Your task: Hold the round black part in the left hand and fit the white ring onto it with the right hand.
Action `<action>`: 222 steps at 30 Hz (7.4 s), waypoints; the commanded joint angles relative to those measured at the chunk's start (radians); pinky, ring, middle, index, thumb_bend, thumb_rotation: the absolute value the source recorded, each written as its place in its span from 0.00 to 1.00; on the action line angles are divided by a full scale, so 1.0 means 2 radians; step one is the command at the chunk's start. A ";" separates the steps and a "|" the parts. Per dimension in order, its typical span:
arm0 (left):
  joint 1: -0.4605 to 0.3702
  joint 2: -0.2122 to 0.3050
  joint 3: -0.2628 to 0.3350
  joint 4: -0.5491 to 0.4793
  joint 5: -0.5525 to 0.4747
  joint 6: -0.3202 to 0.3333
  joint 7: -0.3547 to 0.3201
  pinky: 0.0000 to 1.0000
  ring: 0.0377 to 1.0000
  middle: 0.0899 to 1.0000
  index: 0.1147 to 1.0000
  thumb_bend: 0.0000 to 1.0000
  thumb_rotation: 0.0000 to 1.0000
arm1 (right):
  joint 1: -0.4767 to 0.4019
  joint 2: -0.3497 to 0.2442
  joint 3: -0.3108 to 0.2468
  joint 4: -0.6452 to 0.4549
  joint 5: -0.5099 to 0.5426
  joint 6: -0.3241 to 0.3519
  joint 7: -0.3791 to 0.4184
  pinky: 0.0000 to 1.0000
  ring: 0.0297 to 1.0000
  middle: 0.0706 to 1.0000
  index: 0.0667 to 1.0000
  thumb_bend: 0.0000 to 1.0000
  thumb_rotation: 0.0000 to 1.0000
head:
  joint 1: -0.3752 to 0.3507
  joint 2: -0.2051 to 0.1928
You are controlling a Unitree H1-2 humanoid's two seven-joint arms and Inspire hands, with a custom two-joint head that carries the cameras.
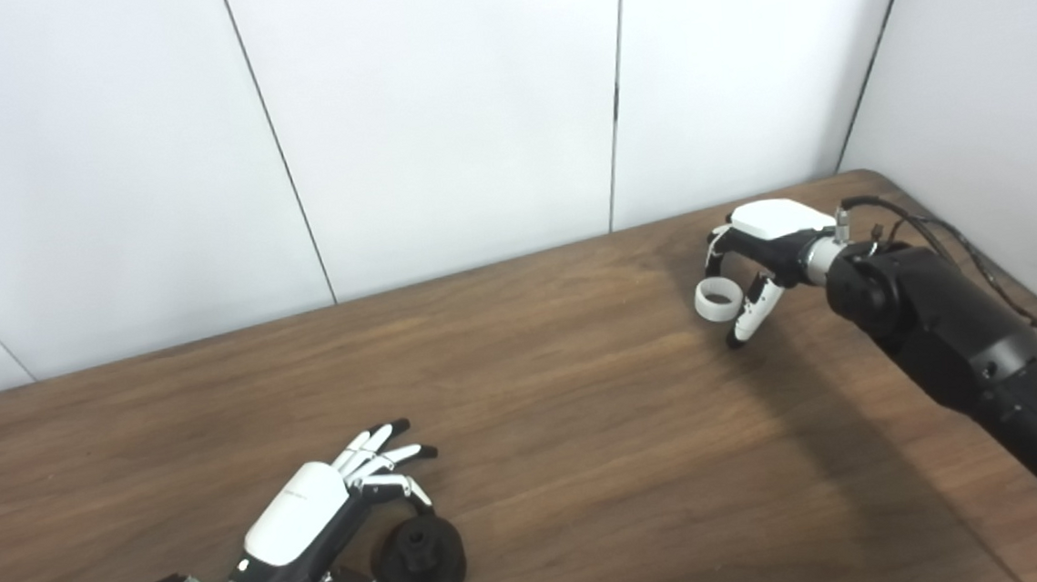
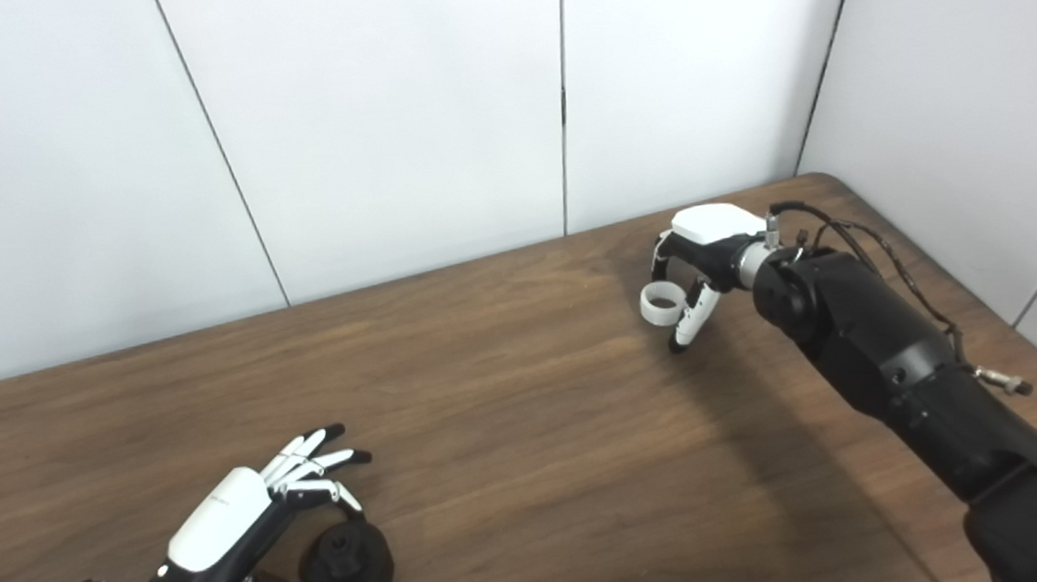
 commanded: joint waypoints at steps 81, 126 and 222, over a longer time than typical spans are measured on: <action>0.016 0.004 0.033 -0.001 0.018 0.002 -0.045 1.00 1.00 0.87 0.42 0.52 0.06 | -0.035 0.004 -0.001 -0.089 0.021 -0.070 -0.009 1.00 1.00 0.87 0.44 0.53 0.14 | 0.025 0.012; 0.038 -0.063 0.088 -0.033 0.070 0.027 -0.104 1.00 1.00 0.86 0.41 0.52 0.06 | -0.029 0.162 0.056 -0.371 0.145 -0.135 0.145 1.00 1.00 0.89 0.44 0.52 0.15 | 0.178 0.044; 0.058 -0.078 0.134 -0.123 0.052 0.048 -0.182 1.00 1.00 0.88 0.41 0.52 0.06 | 0.029 0.181 0.061 -0.263 0.129 -0.192 0.114 1.00 1.00 0.89 0.44 0.53 0.14 | 0.222 0.095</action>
